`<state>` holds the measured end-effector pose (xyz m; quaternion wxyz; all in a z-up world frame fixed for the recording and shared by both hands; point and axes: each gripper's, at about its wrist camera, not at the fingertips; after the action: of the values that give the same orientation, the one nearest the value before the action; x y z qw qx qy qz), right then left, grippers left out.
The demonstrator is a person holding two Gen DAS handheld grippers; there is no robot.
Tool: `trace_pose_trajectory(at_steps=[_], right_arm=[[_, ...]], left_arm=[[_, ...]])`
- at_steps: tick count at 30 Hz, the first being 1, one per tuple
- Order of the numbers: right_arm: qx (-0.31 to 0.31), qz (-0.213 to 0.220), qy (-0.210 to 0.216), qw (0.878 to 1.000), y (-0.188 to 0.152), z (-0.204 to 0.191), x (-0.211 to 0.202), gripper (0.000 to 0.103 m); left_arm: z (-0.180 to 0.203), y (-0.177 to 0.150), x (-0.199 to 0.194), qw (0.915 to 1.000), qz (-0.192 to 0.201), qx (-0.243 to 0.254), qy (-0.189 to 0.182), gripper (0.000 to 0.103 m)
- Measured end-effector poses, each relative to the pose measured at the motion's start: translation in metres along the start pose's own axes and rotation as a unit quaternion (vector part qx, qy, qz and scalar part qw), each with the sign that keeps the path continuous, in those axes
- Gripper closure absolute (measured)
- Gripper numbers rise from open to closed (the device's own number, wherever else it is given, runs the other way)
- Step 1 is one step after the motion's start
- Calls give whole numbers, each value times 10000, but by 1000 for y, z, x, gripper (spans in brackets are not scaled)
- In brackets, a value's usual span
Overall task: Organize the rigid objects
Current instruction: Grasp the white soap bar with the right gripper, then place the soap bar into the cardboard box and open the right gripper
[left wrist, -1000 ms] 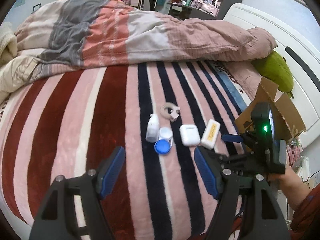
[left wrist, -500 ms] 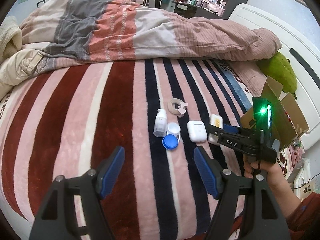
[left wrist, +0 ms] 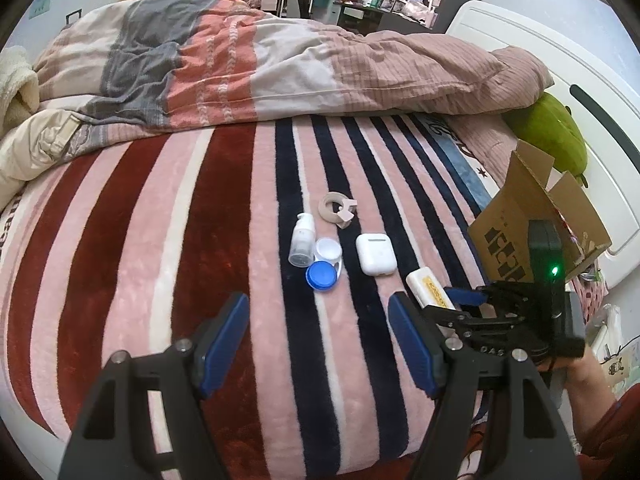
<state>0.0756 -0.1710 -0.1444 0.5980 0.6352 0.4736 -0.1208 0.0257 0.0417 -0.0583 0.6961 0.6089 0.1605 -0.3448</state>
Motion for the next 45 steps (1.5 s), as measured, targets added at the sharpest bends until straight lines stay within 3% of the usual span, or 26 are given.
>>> trace_pose_trajectory(at_steps=[1,2,6,8,10,12,17,25,28,29,32,40,45], right_arm=[[-53,79,-181,9998,-1,-2,-1,54],[-57,183,-359,9992,-2,-3,-2,50],[205,476,-512,9973,-8,-6,2,49],[51,636,-765,9950,-9,-14,6,51],[-145,769,-1113,9907,-12,-22,8,72],[-270,884,-1229,9881,-12,-26,8,72],[-630,1029,-842,9891,-3,-35,-10,72],[-1176,1521,655,9792,30,-60,-79,72],[-1241,1713,1016,9721,42,-61,-104,72],[-1217,1758,1077,9709,44,-59,-109,72],[-1142,1956,1095,9678,49,-43,-123,72],[-559,2153,700,9724,61,27,-162,72],[-586,1895,189,9800,59,66,-182,72]], left_arm=[[1,0,-1,10000,11,8,-2,34],[2,0,-2,10000,17,7,2,34],[2,-1,-6,10000,34,-27,64,34],[2,-2,-7,10000,40,-45,78,34],[3,-2,-9,9999,36,-52,89,34],[4,-2,-10,10000,33,-25,90,34],[15,8,-14,9999,104,59,-50,34],[48,36,-2,9934,173,-165,-1118,35],[70,52,9,9837,93,-235,-1780,52],[79,57,13,9826,44,-164,-1848,58],[107,71,24,9777,-31,-3,-2099,72],[195,104,59,9639,-255,579,-2586,72],[242,102,90,9560,-614,831,-2745,72]])
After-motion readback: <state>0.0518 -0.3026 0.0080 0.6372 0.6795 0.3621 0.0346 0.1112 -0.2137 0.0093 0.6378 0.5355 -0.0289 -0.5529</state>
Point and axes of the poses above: each gripper's, at about its wrist camera, not at the fingertips, and x roughly the way its jaws point, z to its right, y to its top, and after that the axes turned 13 degrees about z, right-handed
